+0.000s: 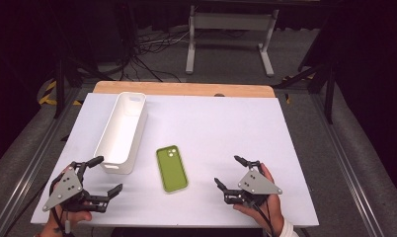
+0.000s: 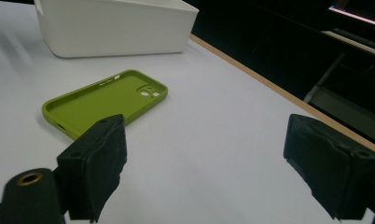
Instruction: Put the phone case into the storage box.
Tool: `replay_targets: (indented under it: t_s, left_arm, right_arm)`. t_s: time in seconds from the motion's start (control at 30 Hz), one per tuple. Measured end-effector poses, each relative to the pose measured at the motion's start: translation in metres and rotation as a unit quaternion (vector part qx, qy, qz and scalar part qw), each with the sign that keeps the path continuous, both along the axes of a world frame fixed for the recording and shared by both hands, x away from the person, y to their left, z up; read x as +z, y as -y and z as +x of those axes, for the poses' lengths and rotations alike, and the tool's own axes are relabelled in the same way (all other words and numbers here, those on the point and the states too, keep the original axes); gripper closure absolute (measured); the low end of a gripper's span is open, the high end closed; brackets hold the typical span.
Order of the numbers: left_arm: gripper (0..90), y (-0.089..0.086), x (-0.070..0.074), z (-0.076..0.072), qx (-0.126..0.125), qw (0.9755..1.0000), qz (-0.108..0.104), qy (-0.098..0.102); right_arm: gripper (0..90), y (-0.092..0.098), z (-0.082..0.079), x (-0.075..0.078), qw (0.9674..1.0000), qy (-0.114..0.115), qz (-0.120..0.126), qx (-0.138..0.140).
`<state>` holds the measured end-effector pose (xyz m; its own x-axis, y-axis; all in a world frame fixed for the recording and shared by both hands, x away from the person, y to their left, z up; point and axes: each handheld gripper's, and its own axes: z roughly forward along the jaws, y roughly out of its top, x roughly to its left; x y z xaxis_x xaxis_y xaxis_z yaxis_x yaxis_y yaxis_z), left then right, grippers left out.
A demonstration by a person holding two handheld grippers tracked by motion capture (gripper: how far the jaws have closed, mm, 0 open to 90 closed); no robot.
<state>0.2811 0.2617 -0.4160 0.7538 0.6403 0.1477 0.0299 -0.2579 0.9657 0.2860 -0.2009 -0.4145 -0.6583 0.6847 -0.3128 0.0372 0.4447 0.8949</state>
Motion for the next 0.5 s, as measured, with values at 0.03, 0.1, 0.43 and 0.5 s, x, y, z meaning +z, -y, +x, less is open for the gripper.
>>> replay_targets:
  t_s: [0.03, 0.1, 0.43, 0.5]
  left_arm:
    - [3.9, -0.0011, 0.0001, 0.0006, -0.002, 1.0, -0.003, 0.002]
    - [4.6, -0.0018, -0.0006, 0.0007, -0.005, 0.9999, -0.01, 0.01]
    - [3.9, 0.0027, -0.0077, 0.0063, -0.014, 0.9998, 0.003, -0.01]
    - [3.8, 0.0037, -0.0085, 0.0066, -0.016, 0.9997, 0.004, -0.015]
  right_arm:
    - [14.1, -0.0002, 0.0001, -0.0003, 1.0, -0.001, -0.001, 0.0]
    - [14.0, -0.0009, 0.0005, -0.0007, 1.0, -0.005, 0.0, 0.003]
    - [13.7, -0.0046, 0.006, -0.0029, 0.9997, -0.024, -0.007, 0.003]
    - [13.7, -0.0051, 0.0069, -0.0034, 0.9995, -0.029, -0.006, 0.005]
